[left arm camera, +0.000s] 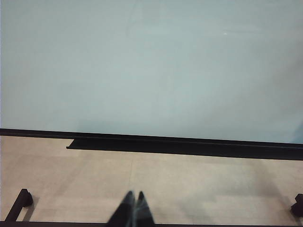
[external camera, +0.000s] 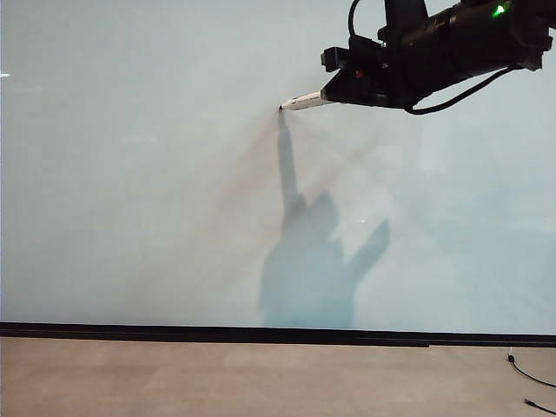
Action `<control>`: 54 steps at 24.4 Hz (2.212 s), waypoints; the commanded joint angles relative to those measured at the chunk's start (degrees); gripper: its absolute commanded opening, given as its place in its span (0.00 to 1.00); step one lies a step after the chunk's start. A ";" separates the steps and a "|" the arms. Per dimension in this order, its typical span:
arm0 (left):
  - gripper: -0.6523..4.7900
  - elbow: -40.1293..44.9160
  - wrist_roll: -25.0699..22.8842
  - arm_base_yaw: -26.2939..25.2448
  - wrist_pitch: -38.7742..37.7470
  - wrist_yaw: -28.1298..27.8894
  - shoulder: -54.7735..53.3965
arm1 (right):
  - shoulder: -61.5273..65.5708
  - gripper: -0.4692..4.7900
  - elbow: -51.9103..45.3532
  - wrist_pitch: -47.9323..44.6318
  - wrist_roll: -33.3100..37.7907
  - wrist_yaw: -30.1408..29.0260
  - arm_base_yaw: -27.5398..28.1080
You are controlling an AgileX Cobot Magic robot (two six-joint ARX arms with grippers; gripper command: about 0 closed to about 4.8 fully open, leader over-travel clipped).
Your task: Pick up the pen on the shelf to the right of the whiteboard and write the letter Z.
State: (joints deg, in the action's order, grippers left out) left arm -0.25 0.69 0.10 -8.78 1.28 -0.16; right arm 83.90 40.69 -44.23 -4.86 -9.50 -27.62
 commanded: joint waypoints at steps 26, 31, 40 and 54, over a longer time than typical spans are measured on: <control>0.11 -0.13 -0.24 0.02 0.63 0.00 -0.02 | -9.27 0.07 -5.60 3.39 0.17 0.81 7.41; 0.11 -0.13 -0.24 0.02 0.63 0.02 -0.02 | -9.40 0.07 -5.60 3.67 0.11 -1.11 7.61; 0.11 -0.13 -0.24 0.02 0.63 0.02 -0.02 | -10.25 0.07 -7.58 6.45 -5.60 -4.13 0.17; 0.11 -0.13 -0.24 0.02 0.66 0.02 -0.02 | -2.69 0.07 -1.40 14.27 -14.23 1.07 -2.95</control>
State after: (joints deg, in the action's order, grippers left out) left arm -0.25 0.69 0.10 -8.78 1.28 -0.16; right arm 80.84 38.30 -29.43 -18.22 -8.67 -30.52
